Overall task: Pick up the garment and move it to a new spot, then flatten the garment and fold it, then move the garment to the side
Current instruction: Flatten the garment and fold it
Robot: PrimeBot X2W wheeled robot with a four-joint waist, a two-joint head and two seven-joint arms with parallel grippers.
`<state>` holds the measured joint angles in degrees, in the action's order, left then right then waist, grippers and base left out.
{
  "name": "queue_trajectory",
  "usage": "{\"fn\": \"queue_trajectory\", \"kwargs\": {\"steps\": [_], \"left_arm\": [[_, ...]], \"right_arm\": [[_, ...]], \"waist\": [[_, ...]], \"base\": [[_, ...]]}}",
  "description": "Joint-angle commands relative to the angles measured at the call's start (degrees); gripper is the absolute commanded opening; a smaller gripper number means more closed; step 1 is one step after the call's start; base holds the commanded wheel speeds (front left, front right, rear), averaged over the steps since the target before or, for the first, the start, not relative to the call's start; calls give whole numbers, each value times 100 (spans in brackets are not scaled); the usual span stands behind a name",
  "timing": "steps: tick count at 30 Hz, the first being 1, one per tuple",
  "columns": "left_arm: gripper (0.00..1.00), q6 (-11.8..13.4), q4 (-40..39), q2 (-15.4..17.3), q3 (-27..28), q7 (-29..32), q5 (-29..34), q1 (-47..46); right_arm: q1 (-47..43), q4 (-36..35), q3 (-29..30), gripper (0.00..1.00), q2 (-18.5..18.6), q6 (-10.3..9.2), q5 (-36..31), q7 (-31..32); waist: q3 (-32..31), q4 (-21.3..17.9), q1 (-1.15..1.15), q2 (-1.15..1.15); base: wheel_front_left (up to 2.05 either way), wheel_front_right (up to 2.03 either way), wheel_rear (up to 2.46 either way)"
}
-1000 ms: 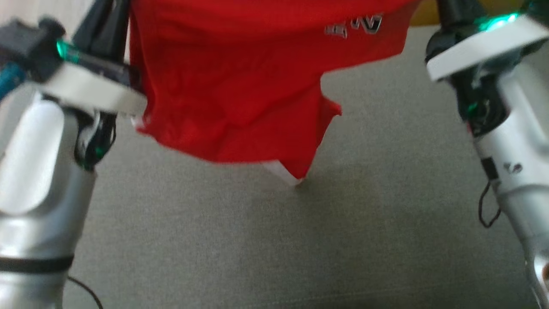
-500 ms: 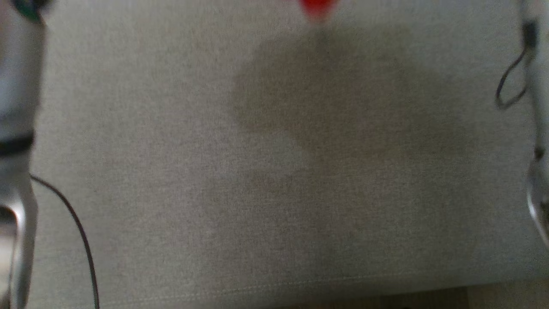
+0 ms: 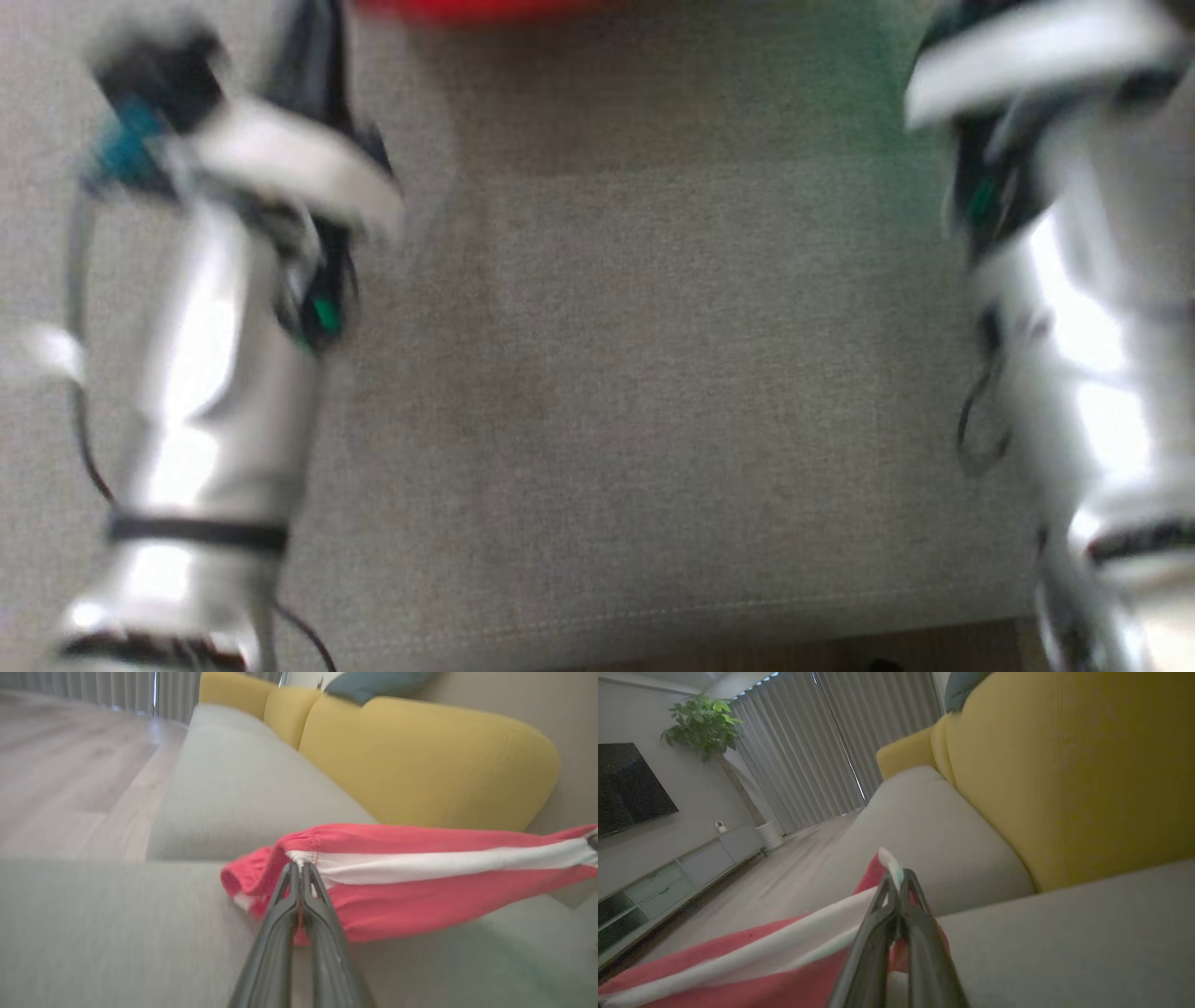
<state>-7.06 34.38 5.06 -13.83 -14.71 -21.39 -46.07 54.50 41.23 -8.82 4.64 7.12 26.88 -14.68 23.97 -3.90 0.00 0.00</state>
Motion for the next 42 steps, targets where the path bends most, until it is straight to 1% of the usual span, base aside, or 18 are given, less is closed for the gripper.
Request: {"fn": "queue_trajectory", "kwargs": {"steps": [1, 6, 11, 20, 23, 29, 36, 42], "left_arm": [[0, -12, -104, 109, 209, -29, -36, 110], [0, -29, 50, -83, 367, -29, -99, 1308], [0, -35, 27, -164, 591, -29, -63, 2163], [0, -40, -78, -212, 760, -29, 16, 3150], [0, -41, -191, -215, 827, -29, -150, 3476], [0, -42, -429, -217, 675, -29, -272, 4221], [0, -42, -831, -217, 503, -29, -206, 4916], [0, -19, -1096, -218, 417, -29, -169, 5013]], "right_arm": [[-141, -142, -156, 0, -110, 36, 166, 17], [-1272, -57, -392, 0, -126, 36, 726, 280], [-2100, -225, -542, 0, 25, 36, 1046, 488], [-3243, -628, -725, 0, 282, 36, 1443, 820], [-3652, -799, -846, 0, 346, 36, 1540, 926], [-4521, -1141, -1008, 0, 540, 36, 1688, 1089], [-5135, -1716, -1061, 0, 682, 36, 1751, 1149], [-5128, -2039, -954, 0, 634, 36, 1626, 993]], "waist": [[-101, -42, 0, 0], [-384, -116, 0, 0], [-762, -135, 0, 0], [-1502, -52, 0, 0], [-1742, -57, 0, 0], [-2249, -36, 0, 0], [-2444, 62, 0, 0], [-2372, 206, 0, 0]], "base": [[0, 0, 0], [0, 0, 0], [0, 0, 0], [0, 0, 0], [0, 0, 0], [0, 0, 0], [0, 0, 0], [0, 0, 0]]}}
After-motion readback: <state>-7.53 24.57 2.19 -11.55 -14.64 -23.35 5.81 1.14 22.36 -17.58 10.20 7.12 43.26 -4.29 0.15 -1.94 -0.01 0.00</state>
